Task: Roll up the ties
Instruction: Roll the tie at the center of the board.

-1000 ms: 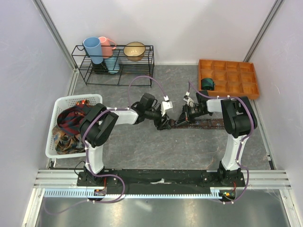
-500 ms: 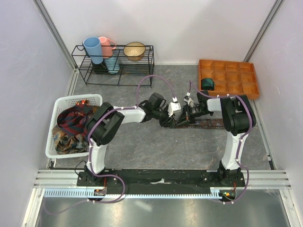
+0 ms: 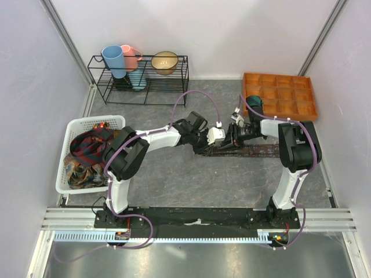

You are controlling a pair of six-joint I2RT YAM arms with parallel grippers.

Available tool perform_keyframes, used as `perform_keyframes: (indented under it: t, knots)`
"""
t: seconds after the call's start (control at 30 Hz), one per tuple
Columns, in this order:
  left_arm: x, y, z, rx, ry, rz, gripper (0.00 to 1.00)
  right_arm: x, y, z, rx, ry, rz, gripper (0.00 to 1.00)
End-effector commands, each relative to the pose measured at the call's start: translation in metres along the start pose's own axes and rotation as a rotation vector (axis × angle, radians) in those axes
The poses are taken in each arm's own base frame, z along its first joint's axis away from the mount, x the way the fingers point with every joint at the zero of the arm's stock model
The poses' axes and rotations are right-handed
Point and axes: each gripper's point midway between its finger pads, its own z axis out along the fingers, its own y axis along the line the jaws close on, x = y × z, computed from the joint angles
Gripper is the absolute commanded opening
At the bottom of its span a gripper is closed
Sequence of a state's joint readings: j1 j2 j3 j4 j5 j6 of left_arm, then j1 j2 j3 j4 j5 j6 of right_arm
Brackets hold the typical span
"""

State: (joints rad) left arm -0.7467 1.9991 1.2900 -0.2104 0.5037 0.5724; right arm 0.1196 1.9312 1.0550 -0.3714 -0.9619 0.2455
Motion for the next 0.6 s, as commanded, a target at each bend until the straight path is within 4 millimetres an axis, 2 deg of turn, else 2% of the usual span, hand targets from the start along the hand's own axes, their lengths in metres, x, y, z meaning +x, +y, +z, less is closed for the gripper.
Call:
perform_keyframes:
  t: [0.0, 0.13, 0.2, 0.43, 0.5, 0.53, 0.57]
  knots:
    - [0.031, -0.001, -0.007, -0.02, 0.179, 0.016, 0.06, 0.003, 0.026, -0.002, -0.036, 0.005, -0.075, 0.4]
    - [0.033, -0.003, -0.004, -0.018, 0.2, 0.019, 0.07, 0.007, 0.034, 0.015, -0.055, 0.004, -0.031, 0.48]
    - [0.034, -0.004, -0.002, -0.017, 0.208, 0.018, 0.08, 0.001, 0.033, 0.023, -0.061, -0.019, -0.048, 0.5]
    - [0.032, -0.015, -0.001, 0.043, 0.185, 0.033, 0.12, -0.018, 0.023, 0.043, -0.061, -0.103, -0.059, 0.49]
    - [0.032, -0.017, 0.0, 0.053, 0.186, 0.032, 0.12, -0.013, 0.019, 0.046, -0.07, -0.122, -0.021, 0.48]
    - [0.031, -0.018, 0.0, 0.059, 0.181, 0.032, 0.12, -0.02, 0.026, 0.045, -0.101, -0.16, -0.047, 0.48]
    - [0.033, -0.019, 0.0, 0.064, 0.185, 0.031, 0.12, -0.019, 0.029, 0.045, -0.118, -0.166, -0.017, 0.48]
